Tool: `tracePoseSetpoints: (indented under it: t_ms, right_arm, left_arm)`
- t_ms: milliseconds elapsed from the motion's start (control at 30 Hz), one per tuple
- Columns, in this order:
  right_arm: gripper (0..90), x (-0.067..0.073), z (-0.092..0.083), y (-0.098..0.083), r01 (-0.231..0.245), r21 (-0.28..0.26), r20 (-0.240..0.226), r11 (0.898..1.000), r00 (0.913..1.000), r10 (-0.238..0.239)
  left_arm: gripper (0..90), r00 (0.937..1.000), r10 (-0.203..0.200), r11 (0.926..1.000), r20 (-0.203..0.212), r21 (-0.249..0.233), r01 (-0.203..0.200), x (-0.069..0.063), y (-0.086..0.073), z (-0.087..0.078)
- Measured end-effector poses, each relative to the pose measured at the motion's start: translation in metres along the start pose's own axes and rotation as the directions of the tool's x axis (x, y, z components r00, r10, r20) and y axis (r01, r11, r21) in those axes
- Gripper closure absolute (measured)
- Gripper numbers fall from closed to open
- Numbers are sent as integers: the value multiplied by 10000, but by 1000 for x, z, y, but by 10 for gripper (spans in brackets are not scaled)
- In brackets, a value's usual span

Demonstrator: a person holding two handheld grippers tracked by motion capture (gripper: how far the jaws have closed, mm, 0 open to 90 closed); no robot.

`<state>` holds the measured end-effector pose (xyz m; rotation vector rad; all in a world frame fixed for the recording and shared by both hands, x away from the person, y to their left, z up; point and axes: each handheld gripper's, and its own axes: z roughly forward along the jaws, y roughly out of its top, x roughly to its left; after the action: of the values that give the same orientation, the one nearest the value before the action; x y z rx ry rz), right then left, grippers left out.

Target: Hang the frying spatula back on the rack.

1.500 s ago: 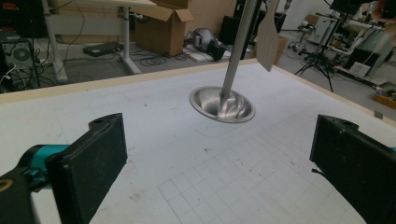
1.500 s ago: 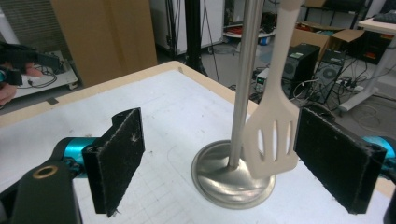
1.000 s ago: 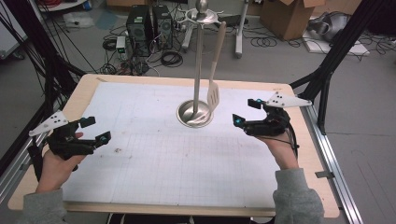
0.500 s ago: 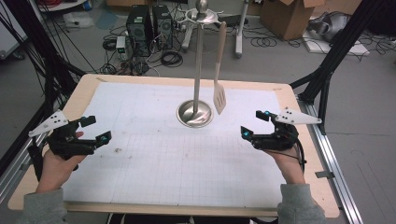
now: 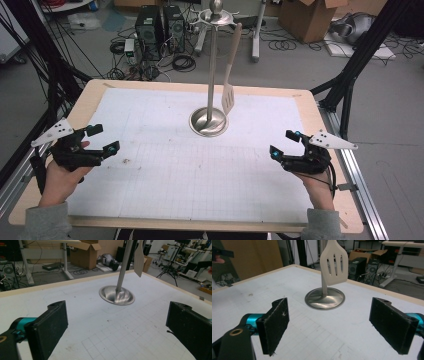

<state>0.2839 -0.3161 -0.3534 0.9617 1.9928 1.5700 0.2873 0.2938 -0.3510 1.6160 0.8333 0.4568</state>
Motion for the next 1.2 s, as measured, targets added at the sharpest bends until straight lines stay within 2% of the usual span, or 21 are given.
tracePoseSetpoints:
  t_ms: [100, 167, 267, 633, 833, 967, 1200]
  right_arm:
    - [155, -3, -6, -8, -179, -96, 68, 9998, 9998, 180]
    - [155, -6, -9, -12, -288, -89, 119, 9995, 9995, 289]
    - [155, -11, -15, -15, -681, -321, -196, 9972, 9975, 675]
    - [155, -20, -37, -24, -455, -342, 401, 9984, 9981, 469]
    - [155, -28, -48, -31, -624, -563, 669, 9965, 9956, 661]
    - [155, -32, -55, -36, -1014, -863, 474, 9911, 9933, 1058]
    - [155, -40, -65, -44, -1144, -937, 812, 9890, 9892, 1221]
  left_arm:
    - [44, 10000, 40, 10000, -16, -14, -40, 0, 0, 0]
    - [44, 9999, 134, 9997, -21, -204, -135, 0, 0, -1]
    - [44, 9998, 214, 9992, 25, -327, -213, -1, 1, -1]
    - [44, 10000, 96, 9999, -14, -141, -97, 0, -1, 0]
    - [44, 9999, 120, 9999, -46, -122, -121, 0, -2, 1]
    - [44, 9999, 128, 9998, -39, -162, -128, 1, -3, 0]
    - [44, 9999, 109, 9998, -102, -166, -111, 2, -5, 0]
